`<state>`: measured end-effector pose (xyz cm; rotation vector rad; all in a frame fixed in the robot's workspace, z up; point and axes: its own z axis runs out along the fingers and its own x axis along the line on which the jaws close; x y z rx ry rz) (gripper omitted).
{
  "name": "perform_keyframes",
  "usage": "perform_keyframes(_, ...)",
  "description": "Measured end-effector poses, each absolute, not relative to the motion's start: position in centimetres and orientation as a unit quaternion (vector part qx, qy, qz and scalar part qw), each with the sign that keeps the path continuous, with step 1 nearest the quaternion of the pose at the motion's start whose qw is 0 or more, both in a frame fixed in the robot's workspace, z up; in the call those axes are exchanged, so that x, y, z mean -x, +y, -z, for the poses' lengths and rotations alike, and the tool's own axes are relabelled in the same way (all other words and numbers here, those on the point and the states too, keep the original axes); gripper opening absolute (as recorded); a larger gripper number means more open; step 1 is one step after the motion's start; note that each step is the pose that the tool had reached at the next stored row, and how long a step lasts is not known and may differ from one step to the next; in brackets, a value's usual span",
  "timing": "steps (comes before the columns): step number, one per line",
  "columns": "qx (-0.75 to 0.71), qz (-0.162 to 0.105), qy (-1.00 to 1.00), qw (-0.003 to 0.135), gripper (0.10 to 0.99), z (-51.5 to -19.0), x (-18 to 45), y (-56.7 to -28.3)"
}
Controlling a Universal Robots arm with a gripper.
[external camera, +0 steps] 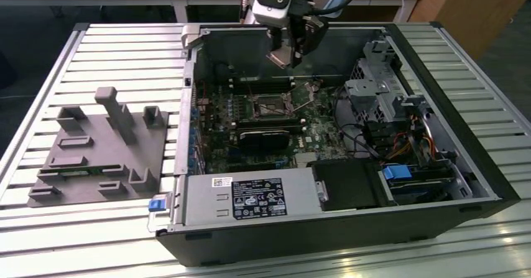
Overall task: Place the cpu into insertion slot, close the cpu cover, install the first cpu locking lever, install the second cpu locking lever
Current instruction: 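Place the cpu into insertion slot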
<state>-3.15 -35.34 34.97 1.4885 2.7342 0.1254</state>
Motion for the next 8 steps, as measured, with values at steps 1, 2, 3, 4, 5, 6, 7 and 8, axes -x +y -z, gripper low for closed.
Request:
perform_keyframes(1,-0.482,-0.040,0.875,0.013,0.541,-34.96,3.15,-35.34)
perform_keyframes(2,-0.486,-0.040,0.873,0.013,0.541,-34.95,3.15,-35.34)
perform_keyframes(3,-0.489,-0.040,0.871,0.014,0.541,-34.94,3.16,-35.34)
perform_keyframes(4,-0.493,-0.040,0.869,0.014,0.541,-34.92,3.16,-35.34)
perform_keyframes(5,-0.497,-0.040,0.867,0.014,0.541,-34.90,3.15,-35.34)
perform_keyframes(6,-0.499,-0.040,0.865,0.014,0.541,-34.89,3.15,-35.34)
perform_keyframes(7,-0.502,-0.040,0.864,0.014,0.541,-34.87,3.15,-35.34)
perform_keyframes(8,-0.505,-0.040,0.862,0.014,0.541,-34.85,3.15,-35.34)
